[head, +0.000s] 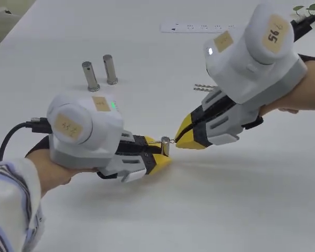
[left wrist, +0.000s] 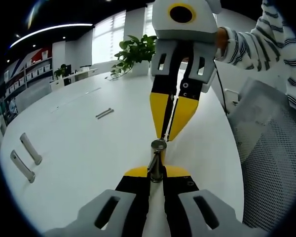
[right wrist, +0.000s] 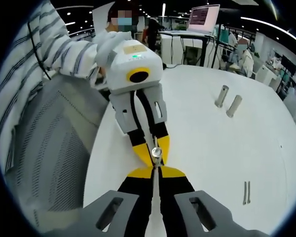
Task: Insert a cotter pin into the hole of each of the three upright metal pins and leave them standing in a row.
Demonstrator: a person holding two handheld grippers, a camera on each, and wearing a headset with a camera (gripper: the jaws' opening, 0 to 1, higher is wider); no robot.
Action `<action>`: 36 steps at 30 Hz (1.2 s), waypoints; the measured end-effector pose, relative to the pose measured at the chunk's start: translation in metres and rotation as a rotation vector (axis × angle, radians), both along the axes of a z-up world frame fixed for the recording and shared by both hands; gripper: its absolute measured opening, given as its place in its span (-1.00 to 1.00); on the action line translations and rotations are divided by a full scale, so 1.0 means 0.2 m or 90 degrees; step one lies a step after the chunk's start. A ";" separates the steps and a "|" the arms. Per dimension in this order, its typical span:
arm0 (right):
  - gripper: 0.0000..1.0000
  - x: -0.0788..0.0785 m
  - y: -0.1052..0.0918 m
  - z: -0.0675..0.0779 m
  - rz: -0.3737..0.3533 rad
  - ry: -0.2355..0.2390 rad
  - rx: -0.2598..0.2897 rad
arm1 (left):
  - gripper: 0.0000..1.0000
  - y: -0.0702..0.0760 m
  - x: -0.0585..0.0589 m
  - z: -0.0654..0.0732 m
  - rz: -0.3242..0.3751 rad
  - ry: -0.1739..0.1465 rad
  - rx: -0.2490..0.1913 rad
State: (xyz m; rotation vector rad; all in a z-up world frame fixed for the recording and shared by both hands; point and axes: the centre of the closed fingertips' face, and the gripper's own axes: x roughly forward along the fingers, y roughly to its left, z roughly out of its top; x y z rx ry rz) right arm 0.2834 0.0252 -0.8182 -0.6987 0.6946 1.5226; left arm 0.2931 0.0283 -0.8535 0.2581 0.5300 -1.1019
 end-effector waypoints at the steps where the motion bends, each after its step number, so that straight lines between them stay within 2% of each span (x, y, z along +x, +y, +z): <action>1: -0.90 0.00 -0.01 -0.01 -0.001 -0.002 -0.003 | -0.85 0.00 0.00 0.00 0.001 0.001 -0.001; 5: -0.87 -0.01 -0.03 -0.01 -0.009 0.003 0.000 | -0.85 0.00 0.00 0.00 0.002 0.001 -0.004; 10: -0.81 -0.02 -0.05 -0.02 0.005 -0.009 0.002 | -0.85 0.00 0.00 0.00 0.002 0.002 -0.006; 16: -0.70 -0.03 -0.04 -0.01 -0.012 -0.005 0.037 | -0.84 0.00 0.00 0.00 0.006 0.009 -0.008; 18: -0.68 -0.03 -0.04 -0.02 -0.021 -0.005 0.047 | -0.84 0.00 0.00 -0.02 0.007 0.015 0.005; 21: -0.68 -0.03 -0.04 -0.04 -0.039 -0.002 0.049 | -0.73 0.00 -0.02 -0.04 -0.001 0.018 0.016; 24: -0.68 -0.03 -0.04 -0.05 -0.047 0.005 0.054 | -0.67 -0.01 -0.02 -0.01 0.010 0.024 -0.008; 28: -0.68 -0.03 -0.03 -0.06 -0.065 0.012 0.076 | -0.52 0.01 -0.02 0.00 0.011 0.022 -0.005; 31: -0.66 -0.02 -0.01 -0.05 -0.078 0.011 0.092 | -0.38 0.03 -0.02 0.05 0.018 0.020 -0.022; 34: -0.62 -0.02 0.02 -0.05 -0.080 0.018 0.112 | -0.30 0.06 -0.02 0.06 0.013 0.011 -0.009; 36: -0.57 -0.02 0.03 -0.05 -0.079 0.017 0.122 | -0.16 0.09 -0.03 0.07 0.011 0.009 -0.004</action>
